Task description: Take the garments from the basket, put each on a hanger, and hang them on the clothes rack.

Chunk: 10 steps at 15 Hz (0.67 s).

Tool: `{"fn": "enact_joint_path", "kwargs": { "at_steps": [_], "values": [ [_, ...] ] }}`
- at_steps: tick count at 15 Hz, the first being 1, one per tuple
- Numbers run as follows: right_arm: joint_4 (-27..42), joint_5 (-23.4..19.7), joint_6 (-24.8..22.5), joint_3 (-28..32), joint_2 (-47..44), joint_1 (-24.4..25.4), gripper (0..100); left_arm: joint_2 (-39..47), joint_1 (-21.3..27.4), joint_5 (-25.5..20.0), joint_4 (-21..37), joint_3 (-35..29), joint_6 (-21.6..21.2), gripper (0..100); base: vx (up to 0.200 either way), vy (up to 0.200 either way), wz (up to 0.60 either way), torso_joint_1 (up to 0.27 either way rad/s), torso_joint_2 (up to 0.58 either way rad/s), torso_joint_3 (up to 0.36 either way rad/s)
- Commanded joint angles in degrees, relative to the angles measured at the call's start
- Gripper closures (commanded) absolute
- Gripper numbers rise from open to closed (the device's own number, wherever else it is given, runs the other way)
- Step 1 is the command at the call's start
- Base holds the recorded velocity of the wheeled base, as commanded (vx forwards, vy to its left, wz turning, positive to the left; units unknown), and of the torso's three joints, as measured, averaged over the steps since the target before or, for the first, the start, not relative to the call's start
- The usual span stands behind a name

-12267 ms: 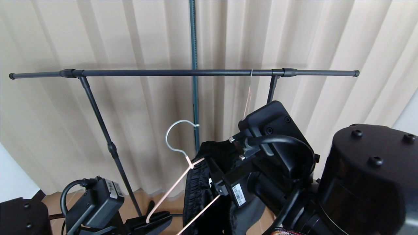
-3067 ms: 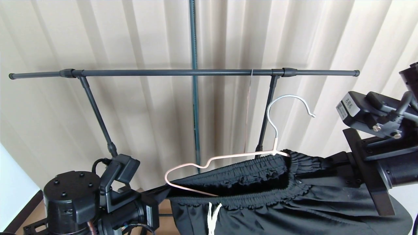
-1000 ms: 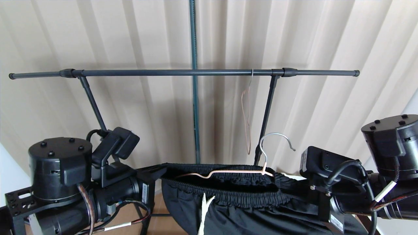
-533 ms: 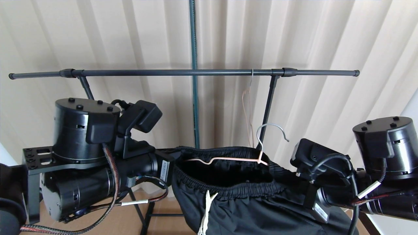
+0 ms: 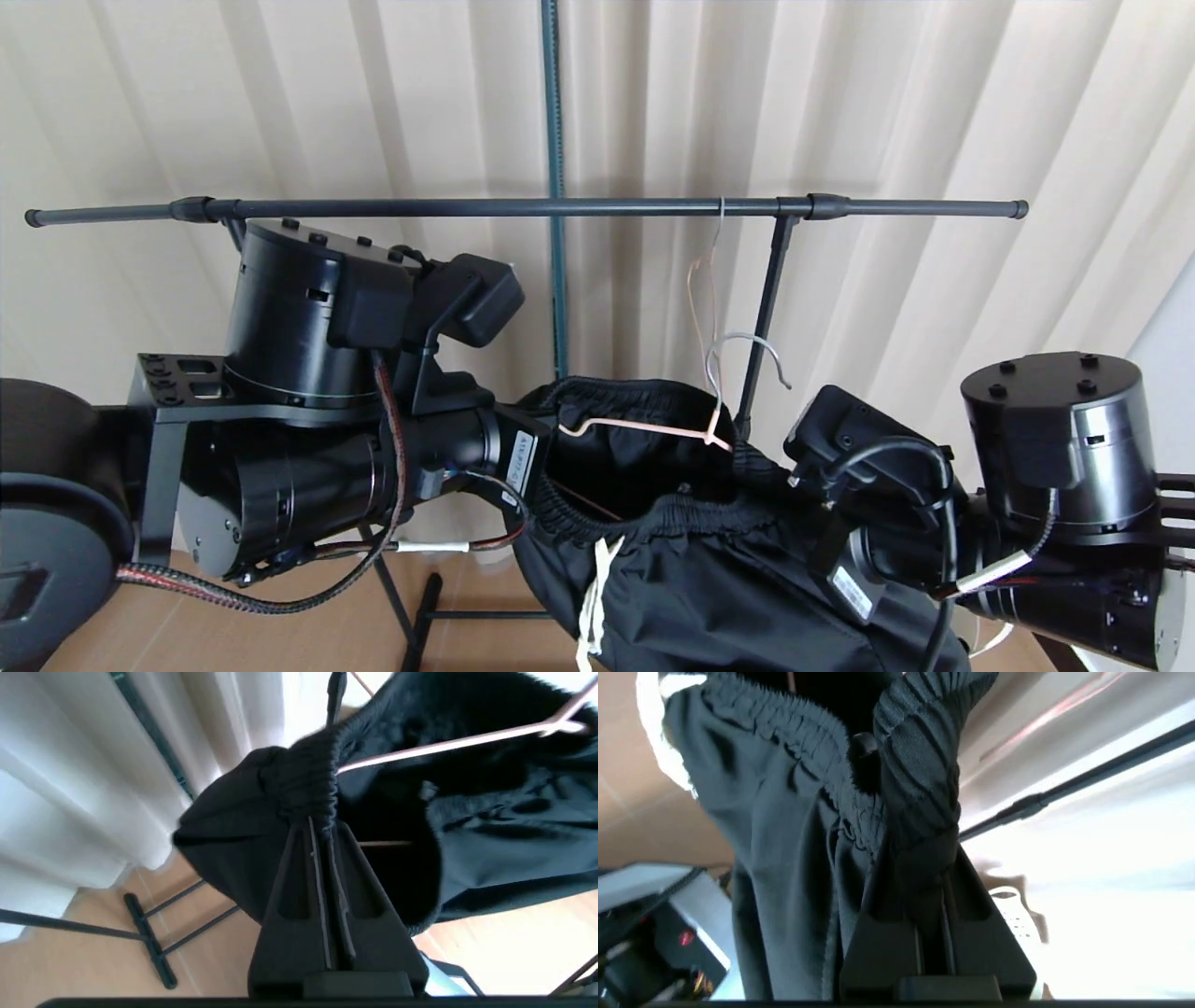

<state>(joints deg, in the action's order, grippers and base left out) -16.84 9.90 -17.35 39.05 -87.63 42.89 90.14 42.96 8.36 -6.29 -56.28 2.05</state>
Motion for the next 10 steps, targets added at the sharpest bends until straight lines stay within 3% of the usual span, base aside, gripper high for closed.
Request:
{"fn": "enact_joint_path", "kwargs": {
  "at_steps": [1, 10],
  "values": [
    [-1.9, 0.4, 0.6, -0.9, -2.8, 1.7, 100, 0.1, 0.2, 0.1, 0.3, -1.4, -0.4, 100, 0.000, 0.000, 0.00, 0.000, 0.00, 0.000],
    [-10.7, 0.4, 5.8, -1.6, -5.3, 3.0, 100, -0.4, 3.4, 0.2, 0.4, -1.5, -1.5, 100, 0.000, 0.000, 0.00, 0.000, 0.00, 0.000]
  ]
}}
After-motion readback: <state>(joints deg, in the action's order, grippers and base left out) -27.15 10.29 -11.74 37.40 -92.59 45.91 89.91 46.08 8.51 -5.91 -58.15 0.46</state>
